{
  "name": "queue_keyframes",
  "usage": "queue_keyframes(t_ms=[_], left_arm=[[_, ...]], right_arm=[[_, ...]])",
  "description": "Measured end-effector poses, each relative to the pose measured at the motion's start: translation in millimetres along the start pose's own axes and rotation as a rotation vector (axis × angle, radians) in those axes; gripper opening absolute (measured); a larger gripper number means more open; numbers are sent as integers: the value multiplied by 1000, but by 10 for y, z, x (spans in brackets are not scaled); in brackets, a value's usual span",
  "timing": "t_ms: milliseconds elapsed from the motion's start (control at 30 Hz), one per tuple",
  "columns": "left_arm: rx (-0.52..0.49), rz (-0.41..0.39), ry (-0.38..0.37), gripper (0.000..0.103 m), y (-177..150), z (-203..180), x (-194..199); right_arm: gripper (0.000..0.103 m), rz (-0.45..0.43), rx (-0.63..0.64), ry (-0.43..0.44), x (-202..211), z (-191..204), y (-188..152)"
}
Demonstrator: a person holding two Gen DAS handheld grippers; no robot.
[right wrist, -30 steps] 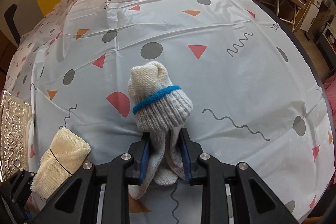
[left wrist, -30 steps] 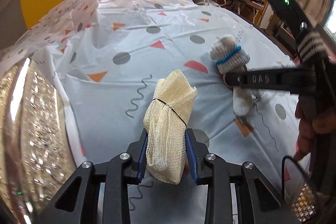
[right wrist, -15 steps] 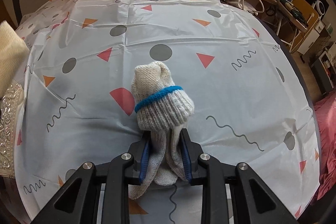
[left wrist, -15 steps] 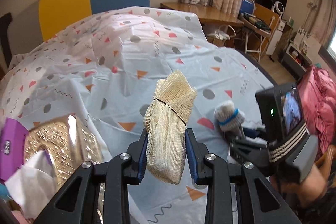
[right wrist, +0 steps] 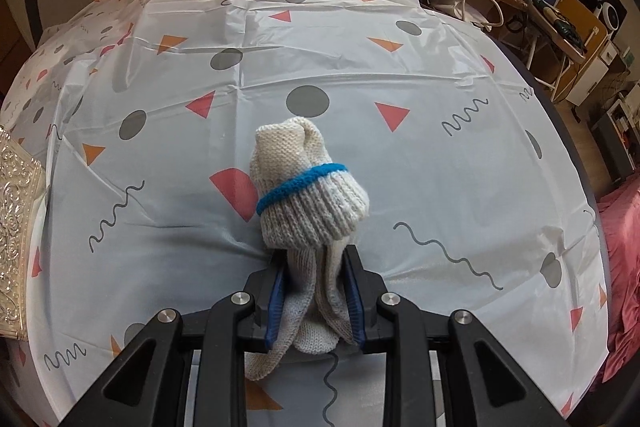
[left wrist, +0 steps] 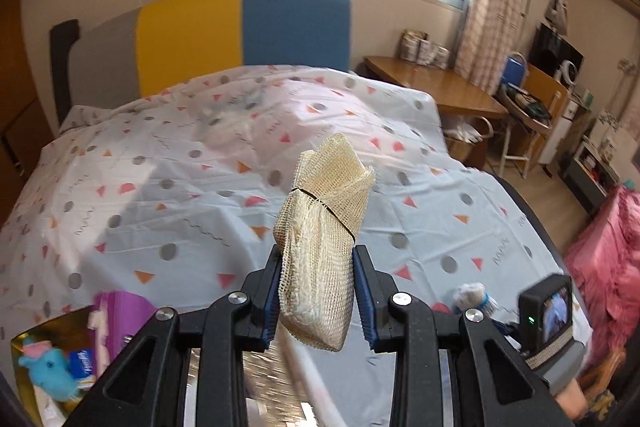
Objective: Organize soft objects
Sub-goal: 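Carry the beige cloth bundle with the left gripper and release it into the tray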
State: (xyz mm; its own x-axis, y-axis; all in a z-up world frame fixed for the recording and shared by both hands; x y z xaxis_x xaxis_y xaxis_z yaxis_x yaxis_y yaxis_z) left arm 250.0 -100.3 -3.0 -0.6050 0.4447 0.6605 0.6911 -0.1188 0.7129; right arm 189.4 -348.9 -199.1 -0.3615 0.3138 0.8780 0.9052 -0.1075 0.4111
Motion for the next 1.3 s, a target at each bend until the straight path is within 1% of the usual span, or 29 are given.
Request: queue_keyframes(t_ms=[67,200,267,367,400,500,733,867,1033,1133,1300], left_arm=[[36,-15,13,33,48,190,87],[81,-60,64,33,113,616,330],[107,-74,82,33,84,811,454],[129,-94,118,33,-43,1109,662],[138,-102,136,33,-110,1234,745],[189,-103,159,33,-341,1556,940],[278,-121,228,33,-891,2109,1362],[325,-137,257,33,-1152,2322,1560],[378,-155,280,33,-1439,2481,1782],[407,-162,308,33,-1636,2582,1933],[487,-170,340,33,-2050,2759,2210]], right_arm=[[26,-5,6,-4,0,8,-1],[26,-14,19,-13,7,28,-7],[26,-21,27,-20,11,38,-13],[26,-29,38,-29,17,50,-18],[26,-30,38,-30,19,47,-20],[26,-30,36,-30,20,44,-25],[27,-40,42,-41,28,64,-40],[27,-58,71,-67,46,101,-46],[26,-75,96,-88,59,117,-53],[26,-79,103,-93,57,121,-49],[26,-84,110,-98,52,124,-48]])
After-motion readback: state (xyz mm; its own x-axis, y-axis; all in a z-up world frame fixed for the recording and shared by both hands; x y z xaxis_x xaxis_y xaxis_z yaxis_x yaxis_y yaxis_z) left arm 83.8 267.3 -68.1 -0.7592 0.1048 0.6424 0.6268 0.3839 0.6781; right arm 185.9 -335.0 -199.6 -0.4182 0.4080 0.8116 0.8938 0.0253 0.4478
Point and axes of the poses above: each gripper's, at about its wrist camera, not at the fingertips, and x roughly against the way its jaws point, z to its left, y to its top, the point moved 7 cm from there along -x, roughly the way its jaws point, and after that the axes turned 14 degrees about -y, right-handed, at the moved point
